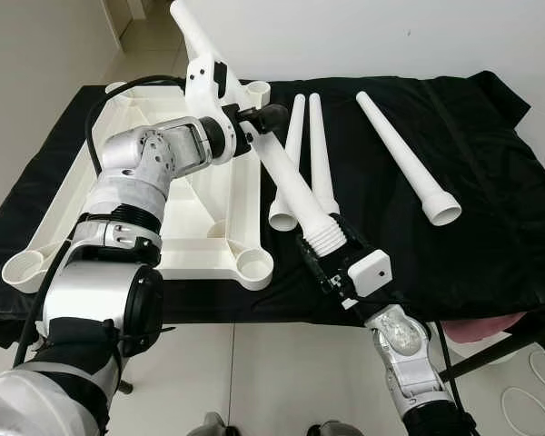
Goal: Building children table
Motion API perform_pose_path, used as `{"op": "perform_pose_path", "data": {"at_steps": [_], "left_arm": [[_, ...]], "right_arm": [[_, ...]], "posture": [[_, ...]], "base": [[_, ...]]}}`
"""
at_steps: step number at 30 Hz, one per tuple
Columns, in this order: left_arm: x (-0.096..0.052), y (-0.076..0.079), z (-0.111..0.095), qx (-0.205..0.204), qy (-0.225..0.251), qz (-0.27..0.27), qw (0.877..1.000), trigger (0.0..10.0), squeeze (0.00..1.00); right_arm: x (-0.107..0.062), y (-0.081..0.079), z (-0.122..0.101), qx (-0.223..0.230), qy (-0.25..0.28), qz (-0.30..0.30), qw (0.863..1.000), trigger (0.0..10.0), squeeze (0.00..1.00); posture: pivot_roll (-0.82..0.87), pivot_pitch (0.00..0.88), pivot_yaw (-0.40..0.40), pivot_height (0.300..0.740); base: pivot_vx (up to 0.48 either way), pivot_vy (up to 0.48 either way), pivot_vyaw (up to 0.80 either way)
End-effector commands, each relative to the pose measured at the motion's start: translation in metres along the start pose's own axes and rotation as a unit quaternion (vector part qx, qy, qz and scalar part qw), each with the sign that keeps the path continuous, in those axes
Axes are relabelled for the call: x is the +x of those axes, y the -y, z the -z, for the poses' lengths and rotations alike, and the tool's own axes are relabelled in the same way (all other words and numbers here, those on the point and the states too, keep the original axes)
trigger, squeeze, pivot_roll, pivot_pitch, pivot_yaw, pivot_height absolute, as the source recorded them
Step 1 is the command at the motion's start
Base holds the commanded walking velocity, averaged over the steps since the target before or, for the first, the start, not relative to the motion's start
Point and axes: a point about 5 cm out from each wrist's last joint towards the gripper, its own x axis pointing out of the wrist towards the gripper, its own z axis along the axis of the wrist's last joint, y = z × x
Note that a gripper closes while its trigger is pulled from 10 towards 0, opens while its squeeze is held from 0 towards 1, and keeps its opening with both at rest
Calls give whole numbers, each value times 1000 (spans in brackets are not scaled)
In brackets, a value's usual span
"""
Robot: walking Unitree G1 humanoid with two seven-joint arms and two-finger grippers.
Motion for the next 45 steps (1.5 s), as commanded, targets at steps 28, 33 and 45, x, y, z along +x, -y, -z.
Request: {"op": "perform_pose_path", "data": {"at_steps": [28, 33, 45], "left_arm": [[-2, 22, -20, -11, 27, 91, 995, 10000, 0], [-3, 32, -19, 5, 28, 102, 994, 10000, 0], [-9, 64, -12, 50, 37, 135, 989, 10000, 0]], "right_arm": [[17, 14, -9, 117, -30, 23, 992, 10000, 1000], [27, 16, -15, 137, -53, 11, 989, 10000, 1000], [48, 25, -36, 143, -113, -77, 980, 10000, 0]], "posture": [[-161, 57, 103, 740], [-163, 60, 99, 740], [-159, 62, 97, 740]], "base": [[0, 0, 0], [0, 0, 0], [0, 0, 0]]}}
